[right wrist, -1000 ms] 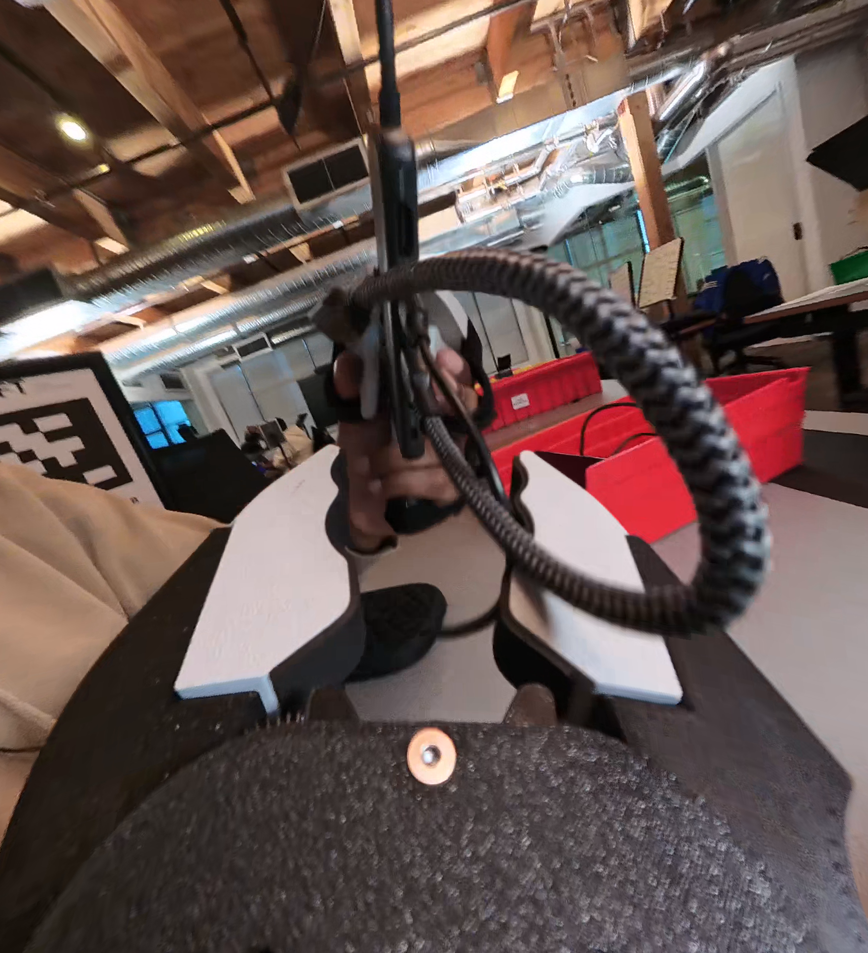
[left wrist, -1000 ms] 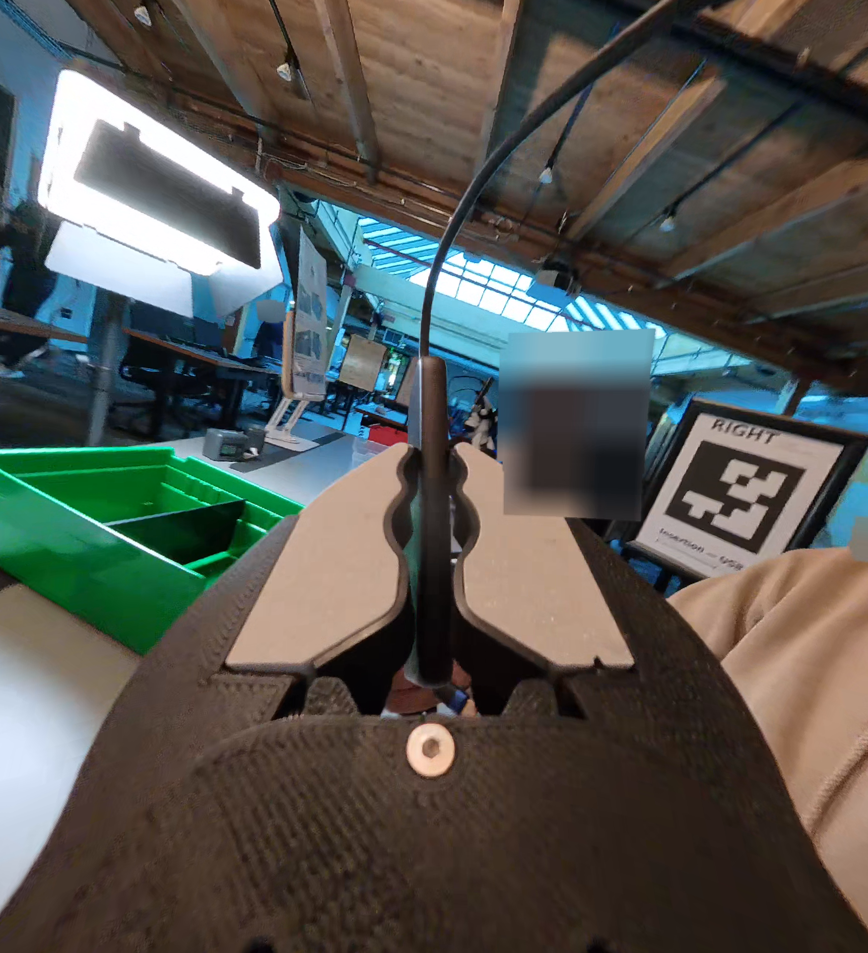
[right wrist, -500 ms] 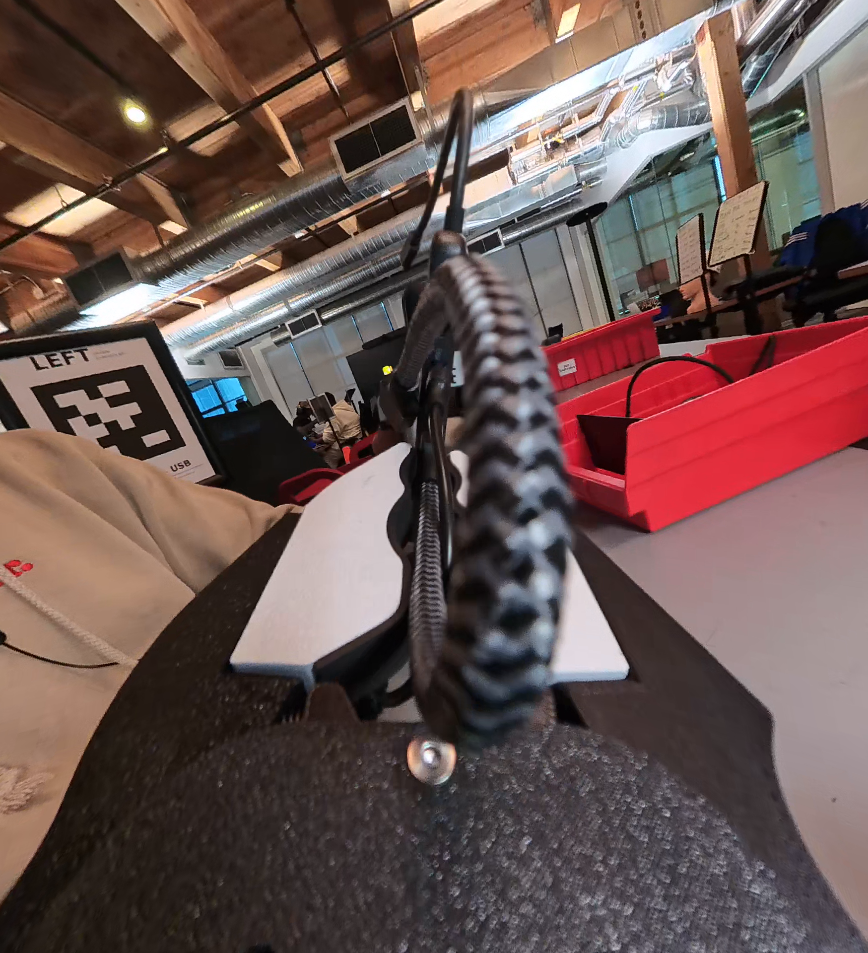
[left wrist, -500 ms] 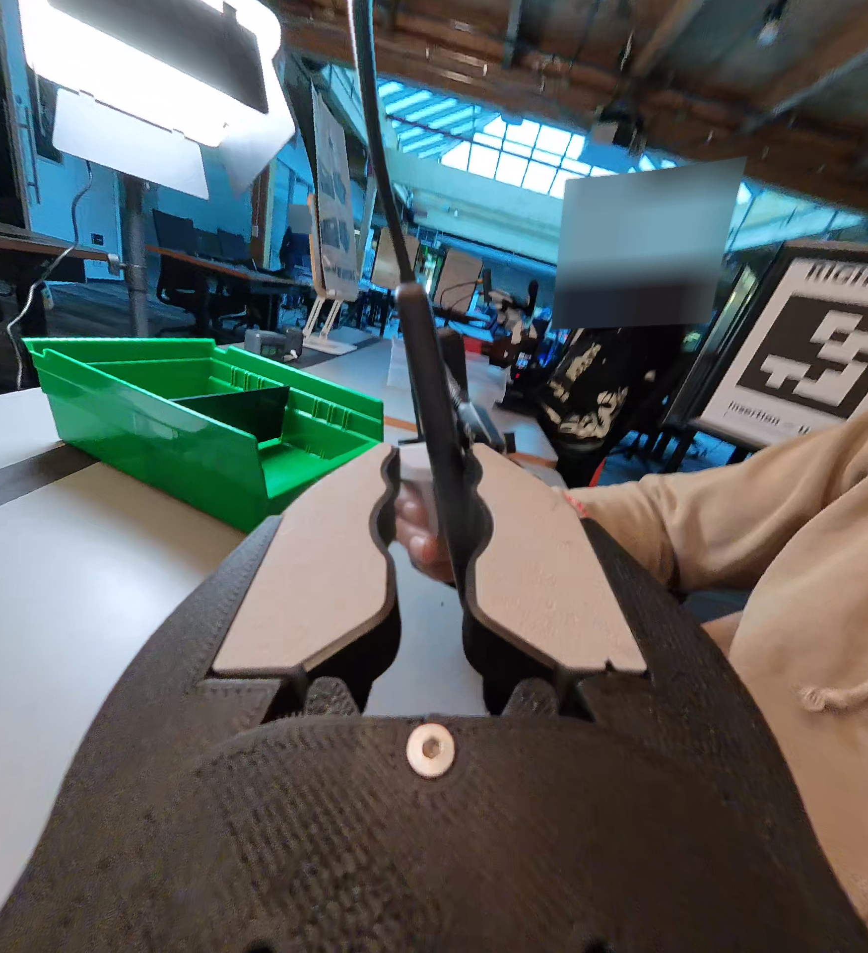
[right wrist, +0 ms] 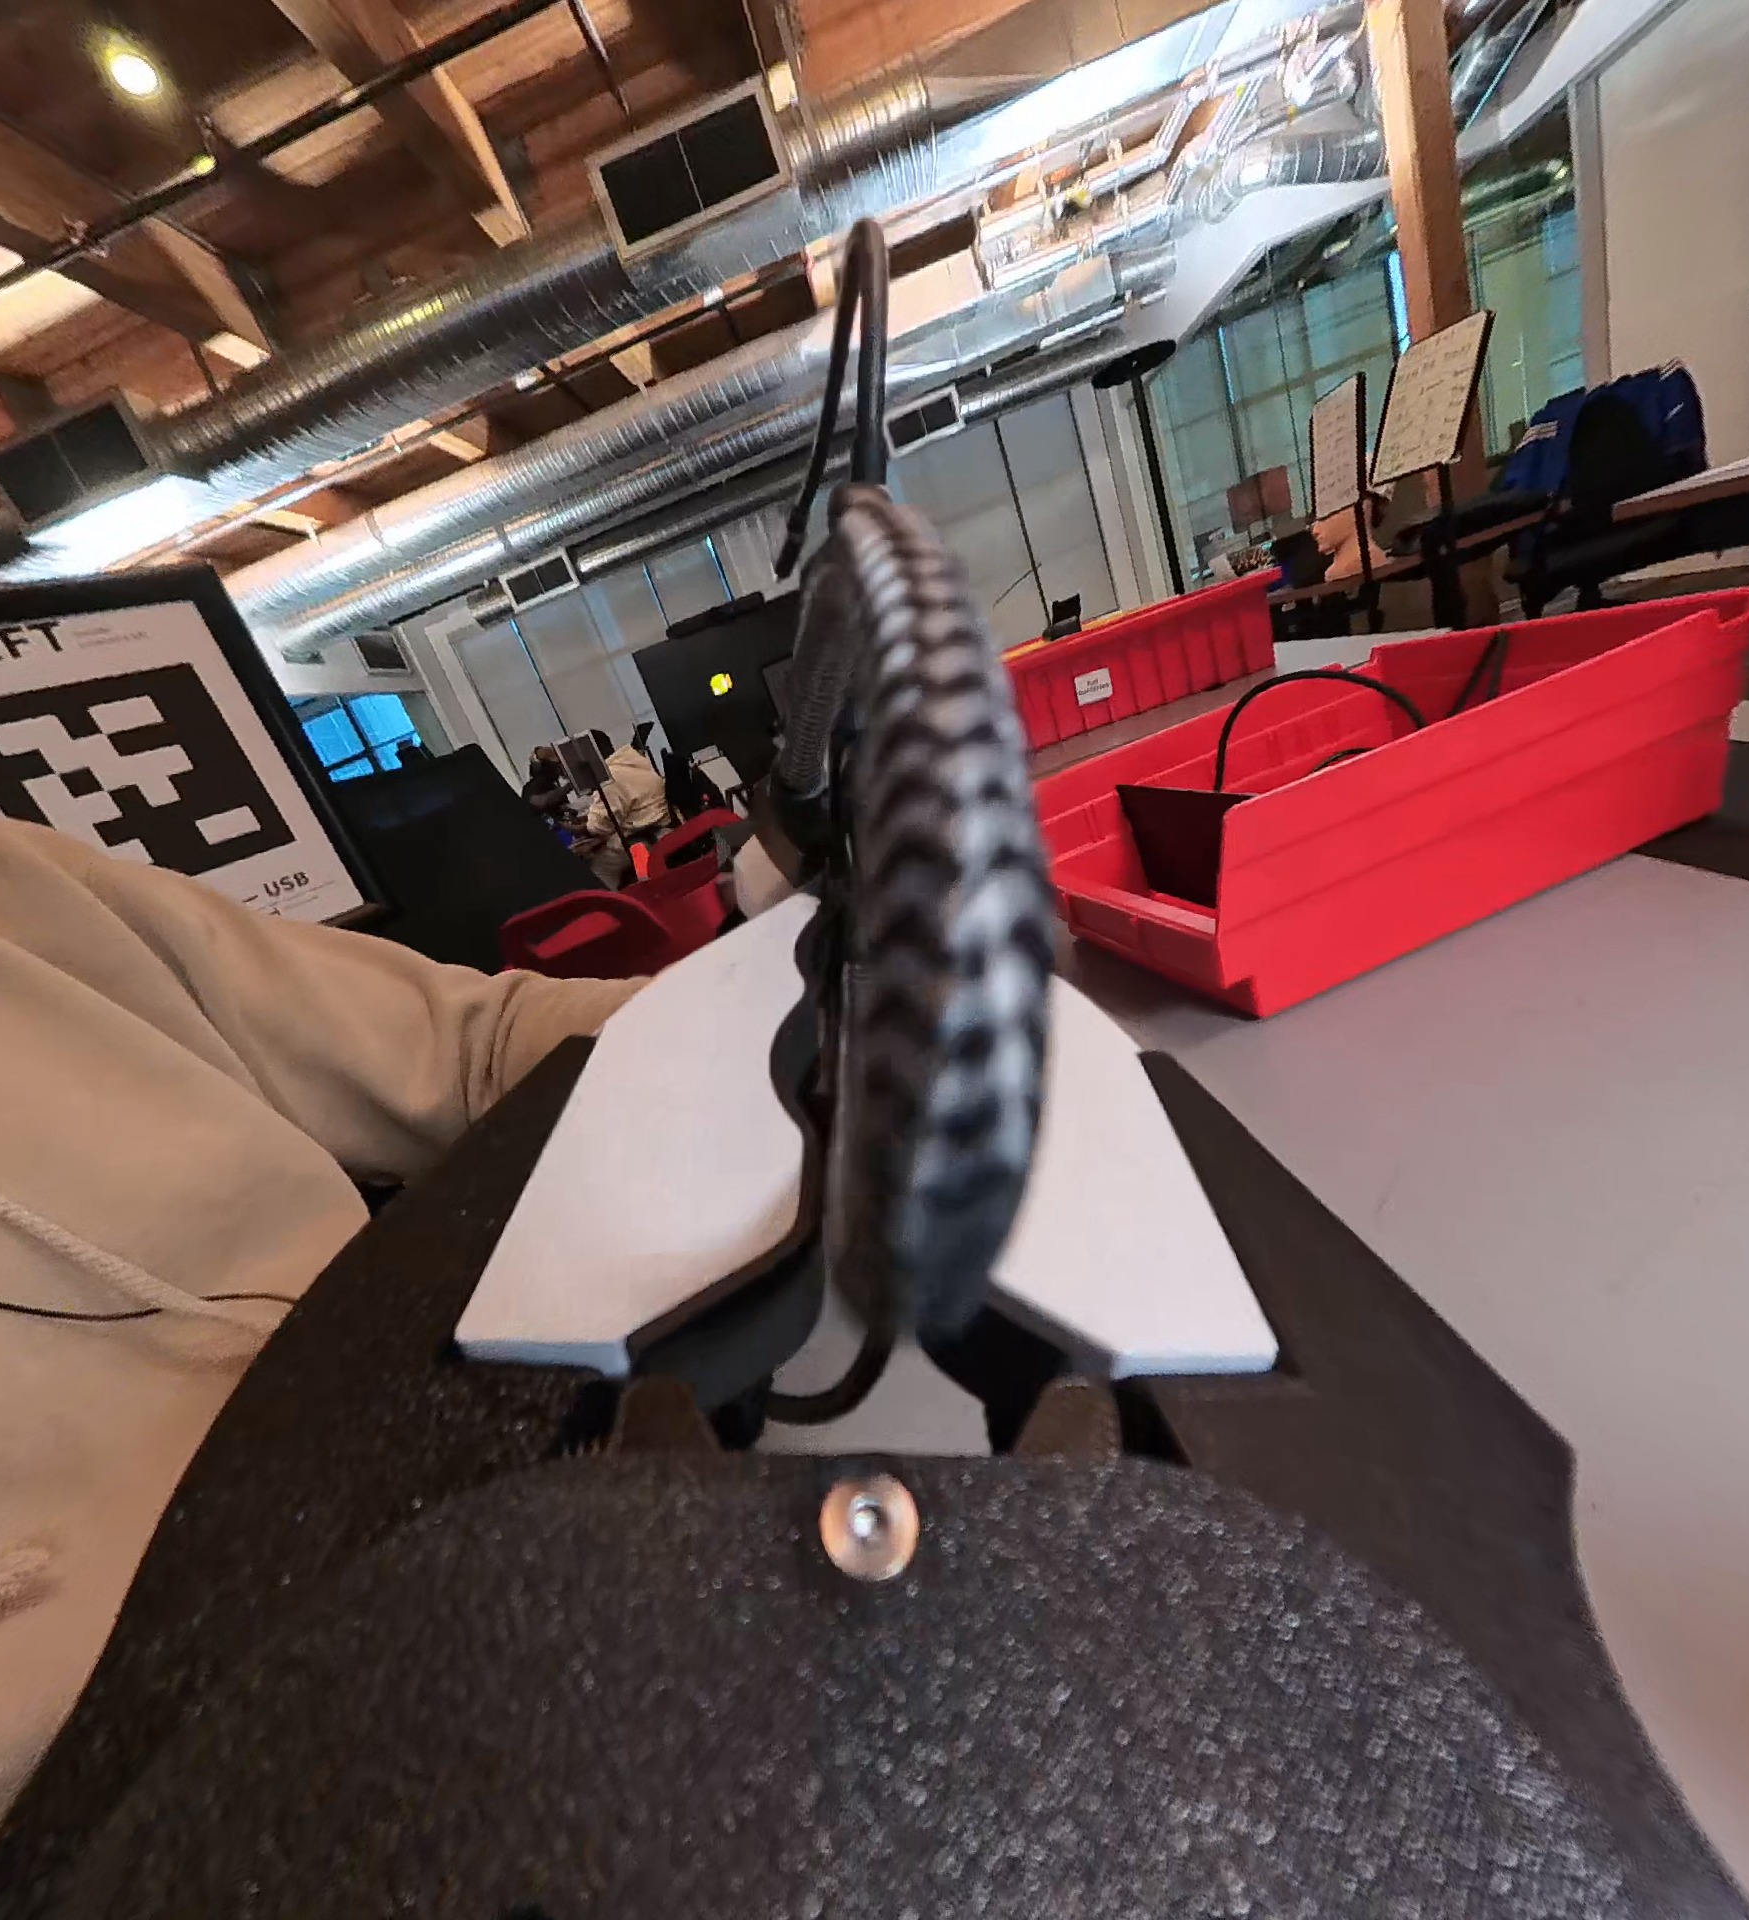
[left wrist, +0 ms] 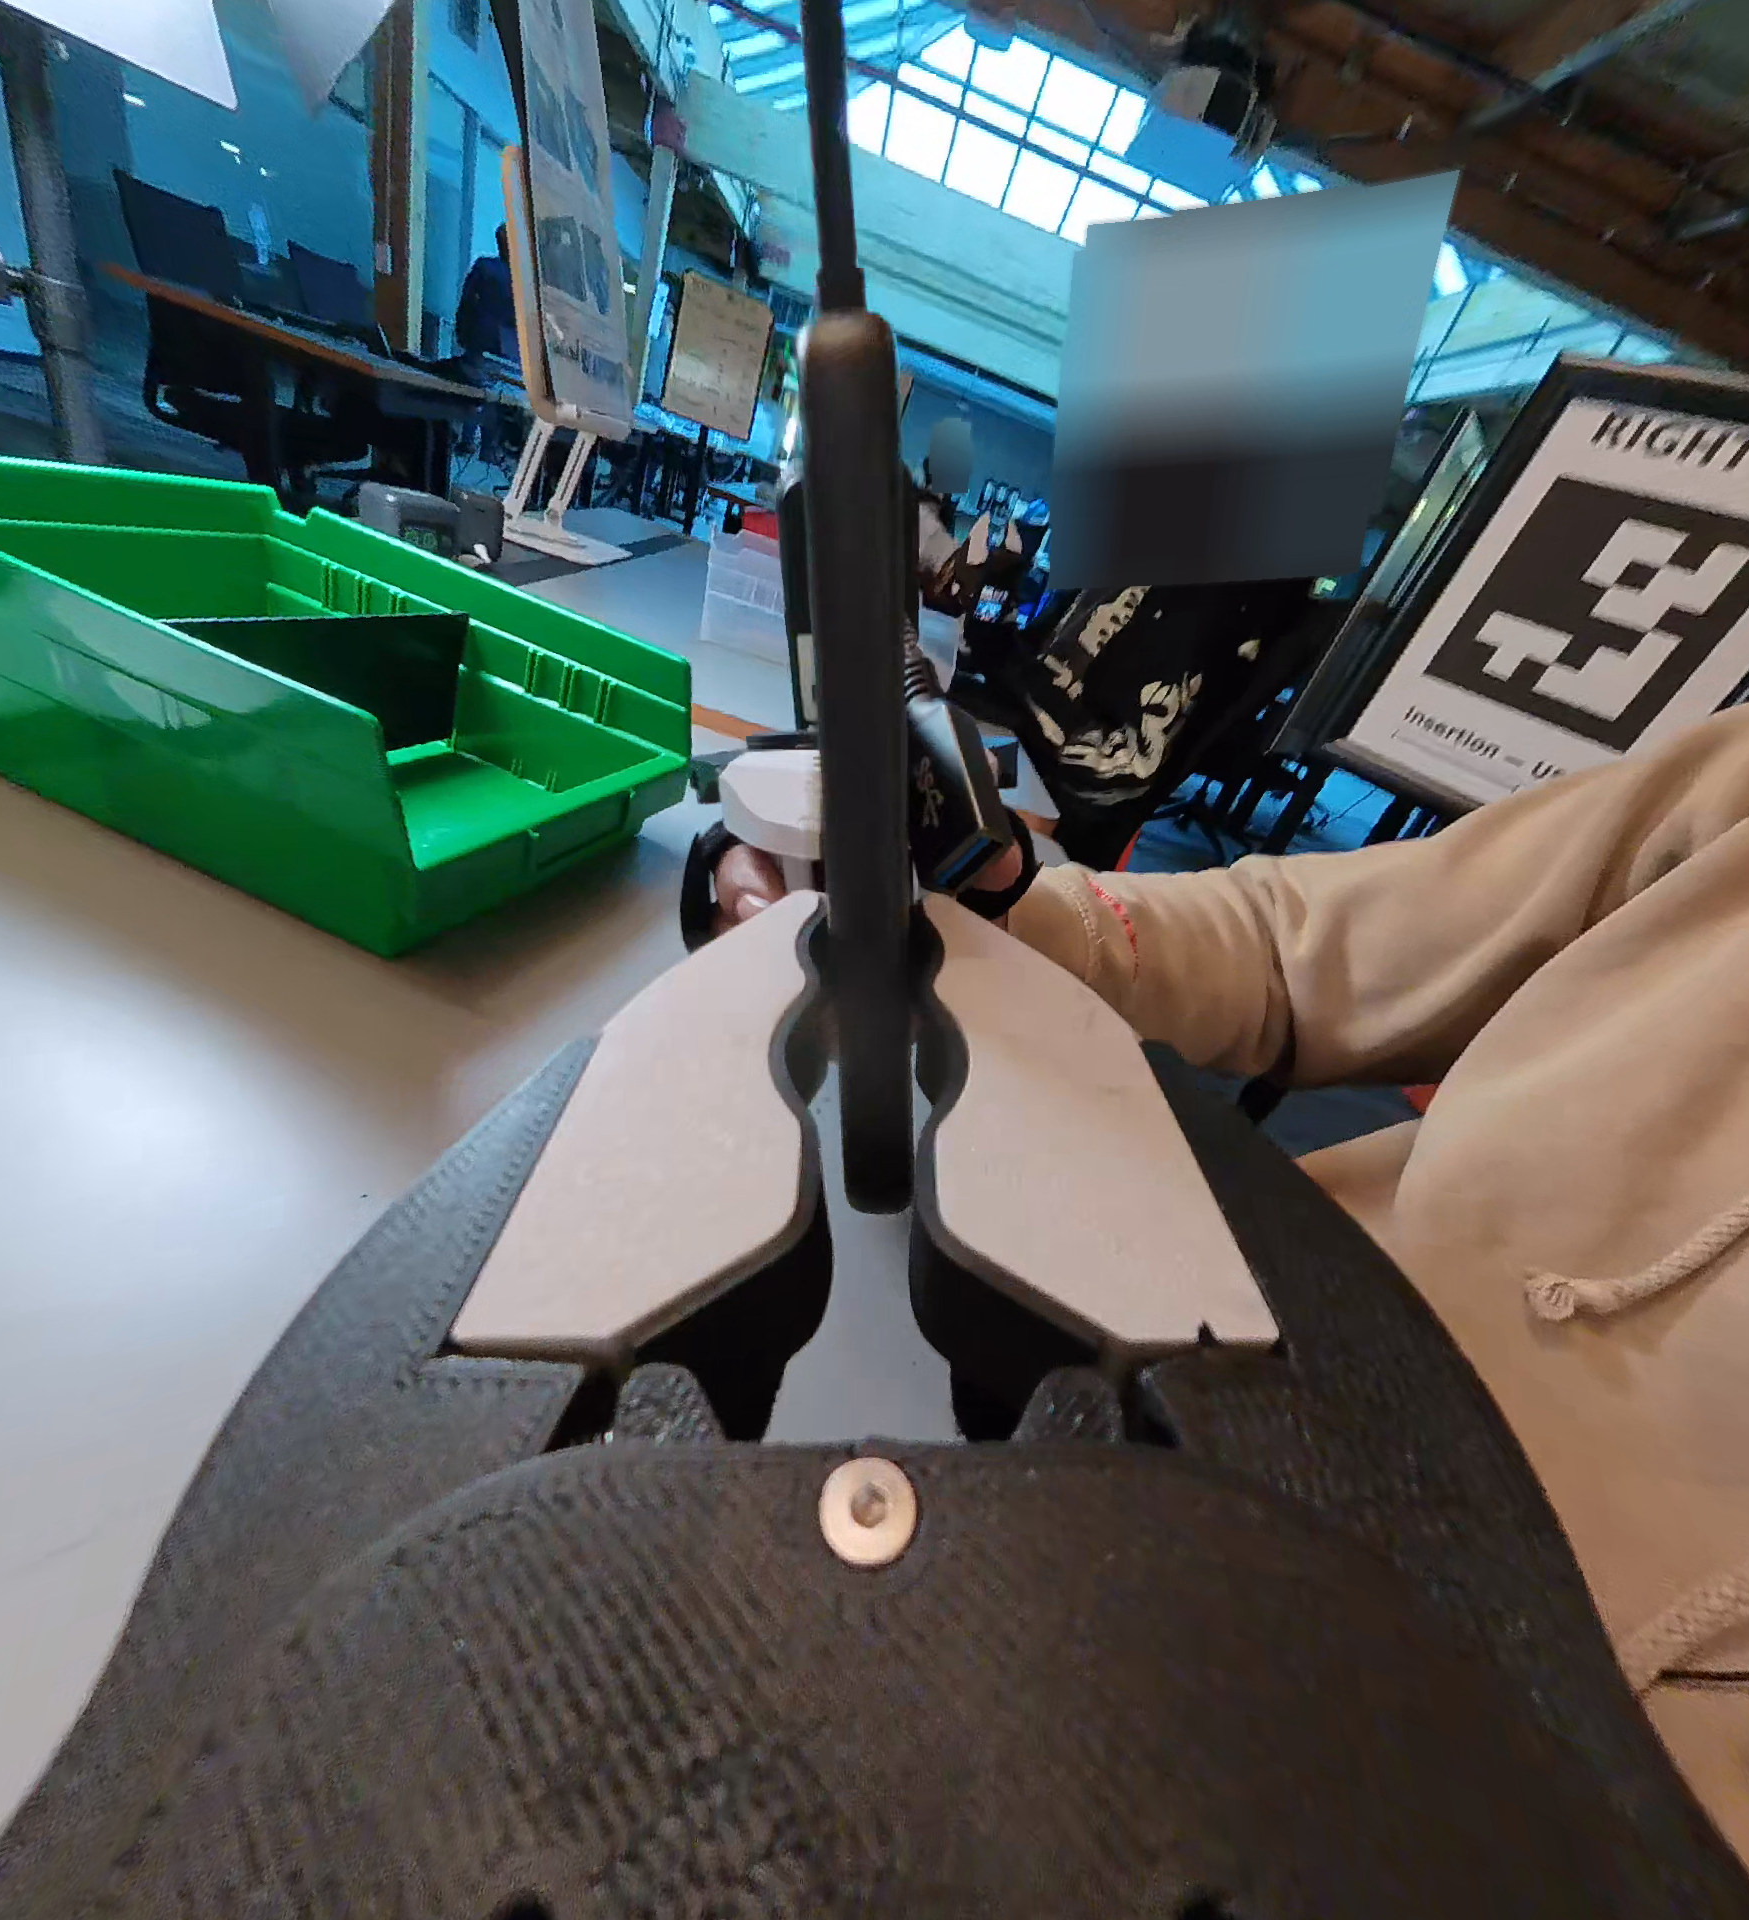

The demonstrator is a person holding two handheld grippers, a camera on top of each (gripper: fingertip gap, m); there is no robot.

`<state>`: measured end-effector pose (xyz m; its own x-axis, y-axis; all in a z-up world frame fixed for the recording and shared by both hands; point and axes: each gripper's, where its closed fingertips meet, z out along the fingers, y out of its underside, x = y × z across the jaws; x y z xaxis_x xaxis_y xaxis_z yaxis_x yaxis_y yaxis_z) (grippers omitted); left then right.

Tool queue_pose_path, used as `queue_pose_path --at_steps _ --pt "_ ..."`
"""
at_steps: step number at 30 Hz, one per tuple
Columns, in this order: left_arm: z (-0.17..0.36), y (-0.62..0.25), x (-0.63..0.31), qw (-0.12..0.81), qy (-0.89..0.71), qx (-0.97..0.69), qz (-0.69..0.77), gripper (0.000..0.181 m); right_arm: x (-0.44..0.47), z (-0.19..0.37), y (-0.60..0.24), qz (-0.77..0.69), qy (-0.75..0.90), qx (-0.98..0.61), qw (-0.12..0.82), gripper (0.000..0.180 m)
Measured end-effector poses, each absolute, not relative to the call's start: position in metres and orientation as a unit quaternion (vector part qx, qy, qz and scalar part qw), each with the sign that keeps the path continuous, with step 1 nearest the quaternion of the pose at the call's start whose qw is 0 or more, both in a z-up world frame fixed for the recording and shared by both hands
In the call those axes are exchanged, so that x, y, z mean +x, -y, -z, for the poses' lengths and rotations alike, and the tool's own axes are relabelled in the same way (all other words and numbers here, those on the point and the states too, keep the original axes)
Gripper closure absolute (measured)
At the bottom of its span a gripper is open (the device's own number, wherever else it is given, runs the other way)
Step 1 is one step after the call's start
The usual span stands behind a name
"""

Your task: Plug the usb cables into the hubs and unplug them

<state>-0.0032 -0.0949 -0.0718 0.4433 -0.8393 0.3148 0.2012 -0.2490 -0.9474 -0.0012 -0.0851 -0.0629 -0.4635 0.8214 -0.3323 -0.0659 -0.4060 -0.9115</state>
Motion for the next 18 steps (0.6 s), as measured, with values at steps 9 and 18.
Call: queue_pose_path --at_steps 9,18 --pt "0.045 0.076 -0.066 0.641 -0.114 -0.605 0.458 0.168 0.039 0.027 -0.002 -0.676 0.328 -0.457 0.477 0.143" --pt "0.071 0.06 -0.076 0.638 -0.101 -0.646 0.406 0.169 0.006 0.059 0.09 -0.673 0.495 -0.427 0.347 0.154"
